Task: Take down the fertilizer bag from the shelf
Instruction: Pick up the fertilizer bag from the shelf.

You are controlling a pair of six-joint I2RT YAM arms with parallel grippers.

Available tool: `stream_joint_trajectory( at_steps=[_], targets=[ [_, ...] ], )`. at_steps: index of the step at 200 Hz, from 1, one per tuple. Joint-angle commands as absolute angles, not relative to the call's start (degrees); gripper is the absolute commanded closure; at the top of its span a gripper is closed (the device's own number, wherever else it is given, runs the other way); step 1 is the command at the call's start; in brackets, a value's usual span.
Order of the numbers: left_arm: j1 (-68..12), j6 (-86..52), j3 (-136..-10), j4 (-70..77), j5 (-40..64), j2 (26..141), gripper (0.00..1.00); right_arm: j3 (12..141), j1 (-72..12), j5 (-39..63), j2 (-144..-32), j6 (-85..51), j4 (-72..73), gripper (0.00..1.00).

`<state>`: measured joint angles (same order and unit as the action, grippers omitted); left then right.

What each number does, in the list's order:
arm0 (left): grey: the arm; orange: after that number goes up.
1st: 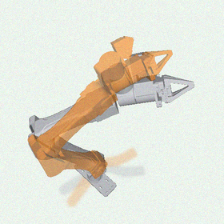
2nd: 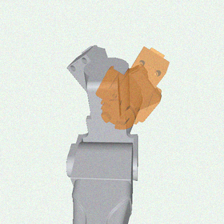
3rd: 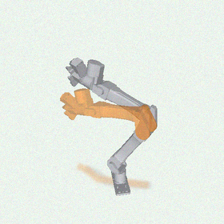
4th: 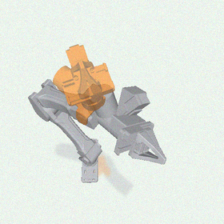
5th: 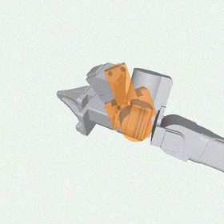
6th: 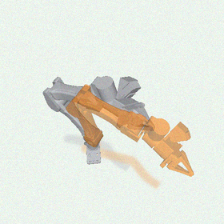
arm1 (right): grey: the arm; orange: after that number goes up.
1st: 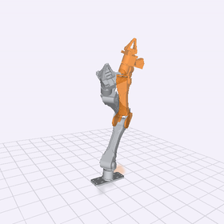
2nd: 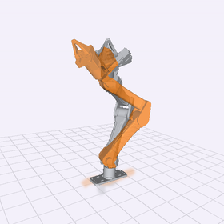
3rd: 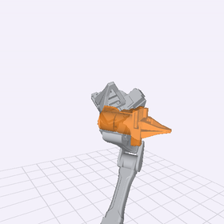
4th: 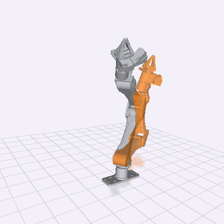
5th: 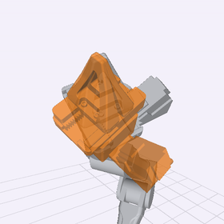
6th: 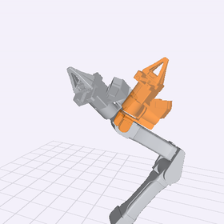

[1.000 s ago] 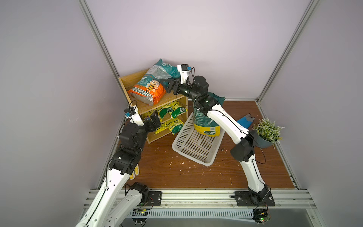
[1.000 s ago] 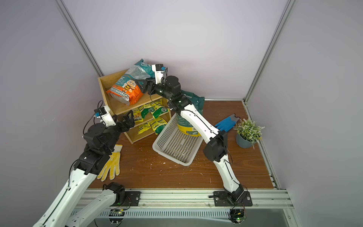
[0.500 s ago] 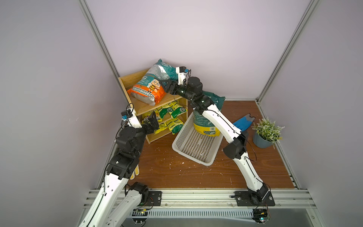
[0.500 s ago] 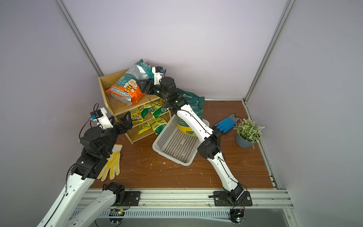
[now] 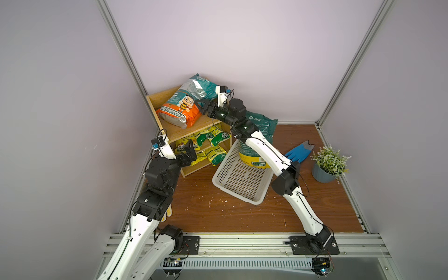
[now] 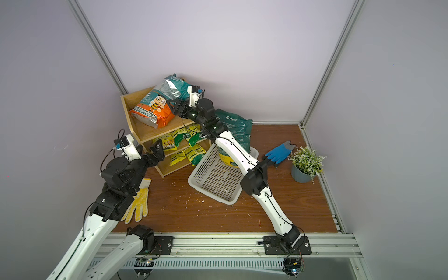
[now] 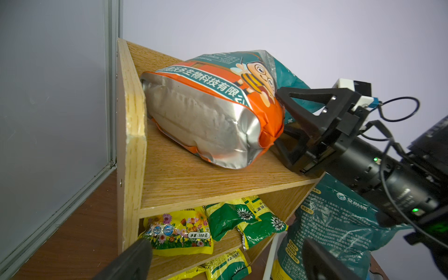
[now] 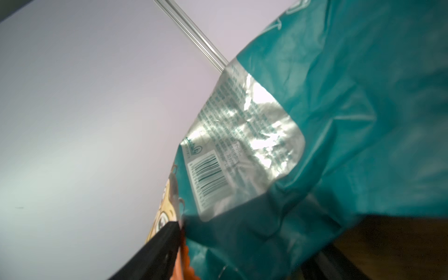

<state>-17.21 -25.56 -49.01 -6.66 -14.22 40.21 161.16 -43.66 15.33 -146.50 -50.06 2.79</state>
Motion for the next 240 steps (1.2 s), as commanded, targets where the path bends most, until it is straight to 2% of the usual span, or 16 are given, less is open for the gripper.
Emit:
stream_joint_trajectory(
  at_steps=[1, 17, 30, 36, 57, 102, 144, 185, 240],
  targets=[
    [-17.05, -25.69, -49.4, -6.15, -14.63, 39.3, 0.01, 164.63, -43.91, 17.93, -148.85, -55.47, 9.47, 0.35],
    [-17.05, -25.45, -49.3, -6.5, -14.94, 38.97, 0.01, 159.97, -43.91, 17.89, -146.27, -54.19, 11.93, 0.57],
    [-17.05, -25.31, -49.09, -6.5, -15.18, 38.95, 0.01, 154.83, -43.9, 17.93, -143.04, -52.16, 14.59, 0.9],
    [-17.05, -25.22, -49.04, -6.5, -15.19, 38.94, 0.01, 153.16, -43.94, 17.93, -141.58, -51.0, 15.73, 1.0],
    [-17.05, -25.47, -48.87, -6.44, -14.78, 39.42, 0.01, 151.74, -43.84, 21.98, -138.12, -45.86, 17.05, 1.0],
    [-17.05, -25.75, -47.11, -5.5, -14.64, 40.39, 0.01, 159.03, -43.79, 29.81, -134.28, -36.34, 8.81, 1.0],
    [-17.05, -25.2, -48.05, -4.84, -14.13, 41.65, 0.01, 156.88, -42.6, 35.81, -125.81, -29.66, 5.56, 1.0],
    [-17.05, -24.87, -48.81, -4.83, -14.54, 42.2, 0.01, 155.95, -41.13, 37.09, -117.13, -21.66, -2.51, 1.0],
    [-17.05, -24.56, -50.32, -4.92, -15.95, 42.0, 0.01, 139.3, -40.27, 34.78, -100.02, -9.81, -9.11, 1.0]
  ],
)
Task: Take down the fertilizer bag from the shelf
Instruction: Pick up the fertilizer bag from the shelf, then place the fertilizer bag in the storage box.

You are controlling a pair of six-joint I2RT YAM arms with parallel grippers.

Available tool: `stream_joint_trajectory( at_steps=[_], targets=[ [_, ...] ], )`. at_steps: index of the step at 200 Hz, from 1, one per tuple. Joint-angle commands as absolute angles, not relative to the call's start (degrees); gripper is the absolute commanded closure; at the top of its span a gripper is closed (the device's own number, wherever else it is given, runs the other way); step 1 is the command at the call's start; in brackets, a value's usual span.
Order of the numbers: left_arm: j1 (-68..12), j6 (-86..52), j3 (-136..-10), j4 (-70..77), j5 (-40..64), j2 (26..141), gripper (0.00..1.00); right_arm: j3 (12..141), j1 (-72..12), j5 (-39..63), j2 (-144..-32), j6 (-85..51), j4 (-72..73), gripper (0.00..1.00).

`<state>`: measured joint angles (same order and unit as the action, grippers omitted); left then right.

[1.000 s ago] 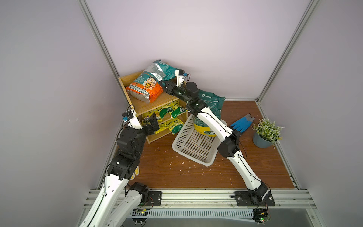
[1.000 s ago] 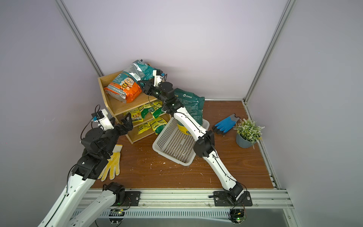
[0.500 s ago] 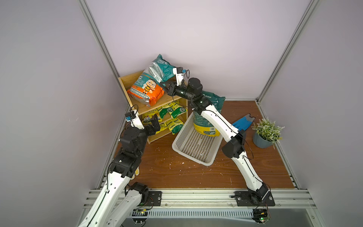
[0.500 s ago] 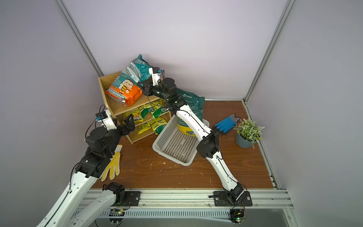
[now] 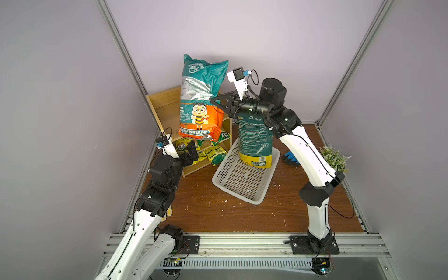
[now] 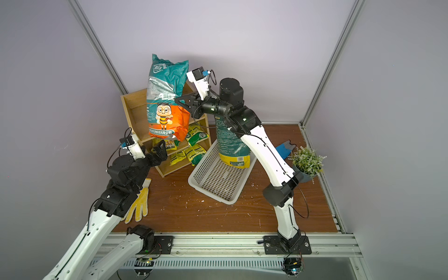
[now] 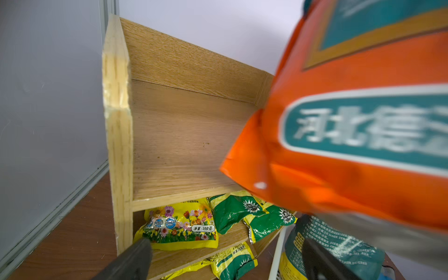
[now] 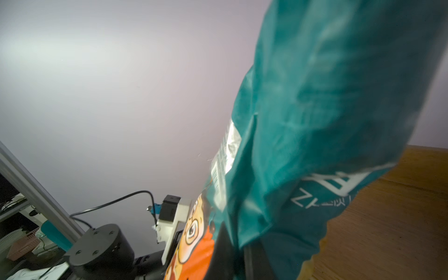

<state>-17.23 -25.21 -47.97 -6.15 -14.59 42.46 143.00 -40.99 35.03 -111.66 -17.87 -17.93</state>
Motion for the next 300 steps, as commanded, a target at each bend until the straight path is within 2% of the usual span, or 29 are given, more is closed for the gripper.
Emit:
stream_joint_trajectory(
  at_steps=[1, 39, 85, 107, 140, 177, 217, 262, 300],
  targets=[
    [-17.05, -24.54, -50.3, -4.92, -16.02, 41.92, 0.01, 138.87, -40.26, 34.75, -99.62, -9.61, -9.3, 1.0],
    [-17.08, -26.43, -50.06, -4.42, -14.65, 41.37, 0.01, 115.43, -40.09, 31.98, -83.82, -1.34, -10.05, 1.0],
    [-17.05, -27.93, -52.29, -6.73, 1.88, 47.43, 0.0, 79.98, -39.35, 21.94, -63.53, 7.31, 1.12, 1.0],
    [-17.88, -29.93, -51.32, -11.05, 3.33, 52.07, 0.0, 67.83, -37.99, 21.2, -59.06, 9.91, 6.87, 1.0],
    [-23.2, -30.74, -45.93, -11.29, -0.54, 54.29, 0.01, 56.87, -35.22, 23.58, -58.97, 11.36, 18.47, 1.0],
    [-23.29, -34.71, -38.49, -6.03, 0.58, 55.14, 0.0, 52.67, -31.06, 28.55, -65.01, 12.78, 30.75, 1.0],
    [-23.32, -35.75, -37.07, -4.49, 2.42, 58.89, 0.01, 46.63, -27.86, 30.93, -70.13, 13.98, 43.82, 1.0],
    [-23.62, -37.43, -37.11, -1.71, 4.53, 61.81, 0.0, 36.7, -27.56, 22.73, -71.39, 20.3, 40.34, 1.0],
    [-25.85, -38.97, -38.98, 0.88, 6.38, 64.7, 0.01, 26.68, -27.2, 14.28, -65.16, 13.61, 45.1, 0.77]
  ],
)
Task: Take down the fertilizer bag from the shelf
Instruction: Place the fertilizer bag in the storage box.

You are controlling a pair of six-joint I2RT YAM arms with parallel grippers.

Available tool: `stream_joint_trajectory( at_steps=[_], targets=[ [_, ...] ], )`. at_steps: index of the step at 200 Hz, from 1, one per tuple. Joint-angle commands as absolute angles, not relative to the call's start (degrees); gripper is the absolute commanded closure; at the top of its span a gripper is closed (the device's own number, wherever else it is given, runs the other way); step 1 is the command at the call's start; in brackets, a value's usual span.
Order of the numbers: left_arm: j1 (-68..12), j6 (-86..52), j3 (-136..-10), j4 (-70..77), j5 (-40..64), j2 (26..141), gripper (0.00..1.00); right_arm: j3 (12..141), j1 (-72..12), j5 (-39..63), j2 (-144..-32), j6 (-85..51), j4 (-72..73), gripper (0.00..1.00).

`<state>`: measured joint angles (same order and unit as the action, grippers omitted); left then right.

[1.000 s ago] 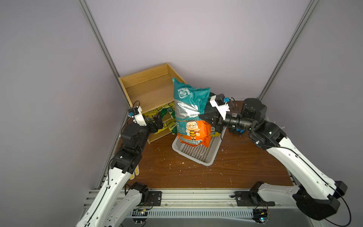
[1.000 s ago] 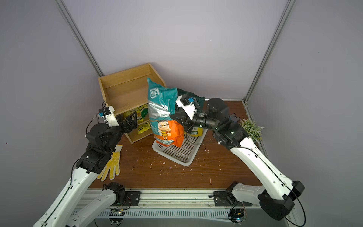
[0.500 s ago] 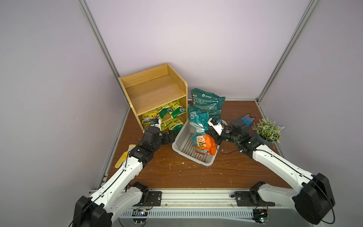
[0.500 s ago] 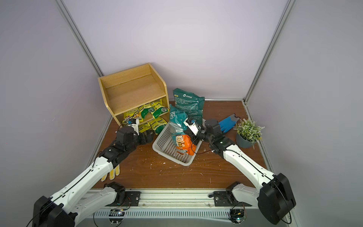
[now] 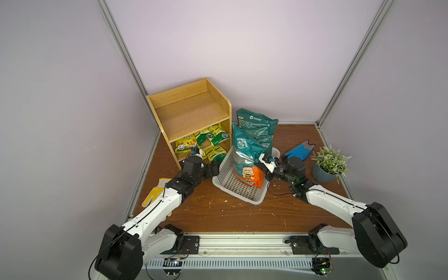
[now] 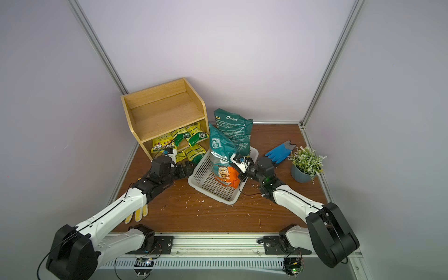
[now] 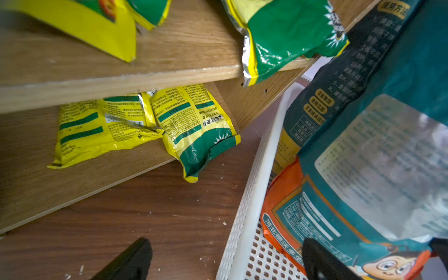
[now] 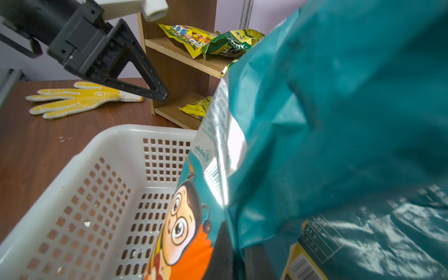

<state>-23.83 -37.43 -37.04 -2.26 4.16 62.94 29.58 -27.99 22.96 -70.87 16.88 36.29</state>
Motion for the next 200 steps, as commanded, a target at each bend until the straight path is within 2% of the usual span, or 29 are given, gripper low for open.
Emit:
stream_joint_trajectory(
  at_steps=[1, 9, 21, 39, 41, 71, 110, 149, 167, 200],
  targets=[
    [-26.02, -38.99, -39.09, 0.97, 6.44, 64.87, 0.01, 26.66, -27.18, 14.13, -64.92, 13.44, 45.05, 0.77],
    [-27.42, -39.14, -40.2, 1.38, 6.58, 66.13, 0.01, 26.83, -27.06, 13.57, -63.16, 12.19, 43.73, 0.68],
    [-29.77, -39.34, -42.11, 1.82, 6.7, 68.61, 0.01, 28.2, -26.98, 14.36, -61.06, 11.59, 40.02, 0.39],
    [-31.95, -40.88, -44.13, 3.13, 8.83, 72.22, 0.01, 31.76, -26.97, 17.36, -59.21, 9.68, 34.42, 0.03],
    [-32.09, -41.07, -44.3, 3.44, 9.06, 72.66, 0.01, 32.22, -26.98, 17.57, -59.06, 9.5, 33.81, 0.01],
    [-34.02, -42.84, -45.5, 4.75, 9.88, 76.19, 0.02, 44.11, -26.76, 17.85, -59.74, 8.0, 17.7, 0.0],
    [-35.6, -40.7, -45.71, -1.19, 5.23, 73.36, 0.02, 62.18, -26.41, 20.57, -65.48, 13.18, 1.46, 0.01],
    [-35.6, -37.89, -44.44, -7.68, -1.15, 69.29, 0.0, 80.68, -26.3, 24.51, -79.54, 19.66, -14.84, 0.08],
    [-35.6, -37.23, -43.33, -7.87, -3.9, 67.24, 0.0, 84.22, -26.31, 24.69, -83.89, 20.42, -18.27, 0.11],
    [-32.2, -37.07, -41.12, -7.8, -4.76, 64.48, 0.0, 83.21, -26.36, 23.18, -86.68, 19.36, -17.21, 0.15]
  ],
)
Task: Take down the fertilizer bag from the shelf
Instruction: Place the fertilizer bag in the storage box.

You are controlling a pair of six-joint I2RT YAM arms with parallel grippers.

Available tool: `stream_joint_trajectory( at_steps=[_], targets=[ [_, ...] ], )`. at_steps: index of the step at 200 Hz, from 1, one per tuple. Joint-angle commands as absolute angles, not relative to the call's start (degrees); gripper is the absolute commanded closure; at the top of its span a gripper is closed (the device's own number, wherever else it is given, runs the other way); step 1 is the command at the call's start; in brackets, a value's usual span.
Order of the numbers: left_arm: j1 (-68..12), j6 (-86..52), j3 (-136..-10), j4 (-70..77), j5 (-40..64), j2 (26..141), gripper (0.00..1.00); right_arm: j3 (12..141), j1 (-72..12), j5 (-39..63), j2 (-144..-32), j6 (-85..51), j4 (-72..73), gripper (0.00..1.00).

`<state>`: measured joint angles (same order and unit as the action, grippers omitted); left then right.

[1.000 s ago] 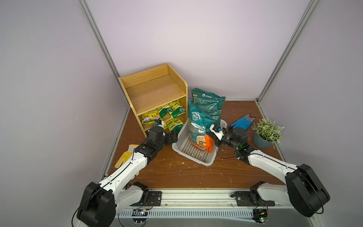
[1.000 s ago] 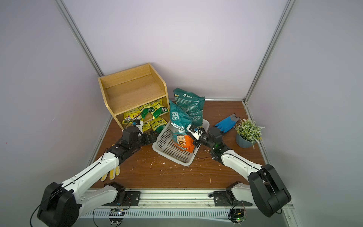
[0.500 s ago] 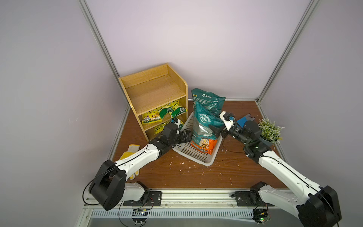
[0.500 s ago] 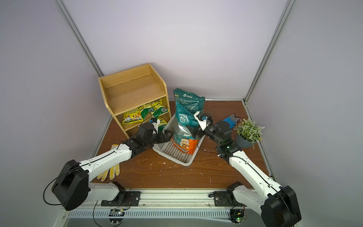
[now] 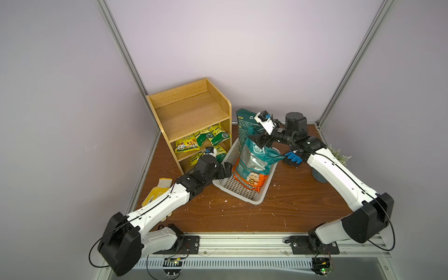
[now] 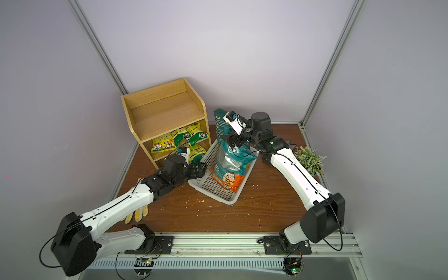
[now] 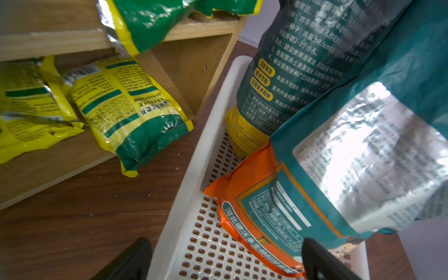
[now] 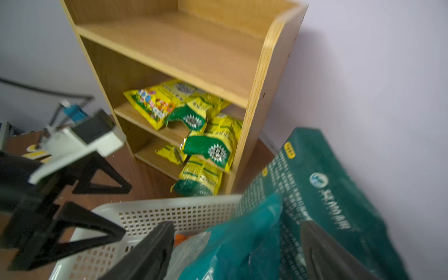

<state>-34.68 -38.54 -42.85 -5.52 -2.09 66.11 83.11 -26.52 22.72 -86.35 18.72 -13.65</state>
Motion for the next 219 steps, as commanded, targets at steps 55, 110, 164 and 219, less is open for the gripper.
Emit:
stream_joint_trajectory(
  at_steps=[55, 110, 164, 219],
  targets=[
    [-26.93, -36.09, -37.63, -11.82, -5.8, 57.78, 0.0, 83.2, -26.4, 22.99, -90.82, 17.11, -14.53, 0.55],
    [-26.72, -38.42, -31.92, -12.24, -8.26, 49.89, 0.0, 83.58, -26.81, 22.25, -86.33, 17.2, -5.07, 1.0],
    [-26.72, -39.8, -30.11, -11.77, -8.61, 47.99, 0.0, 77.49, -27.11, 24.35, -85.45, 17.4, 6.97, 1.0],
    [-26.72, -40.09, -28.72, -13.78, -9.02, 46.24, 0.0, 68.21, -27.12, 19.25, -85.1, 16.4, 10.48, 0.88]
  ],
)
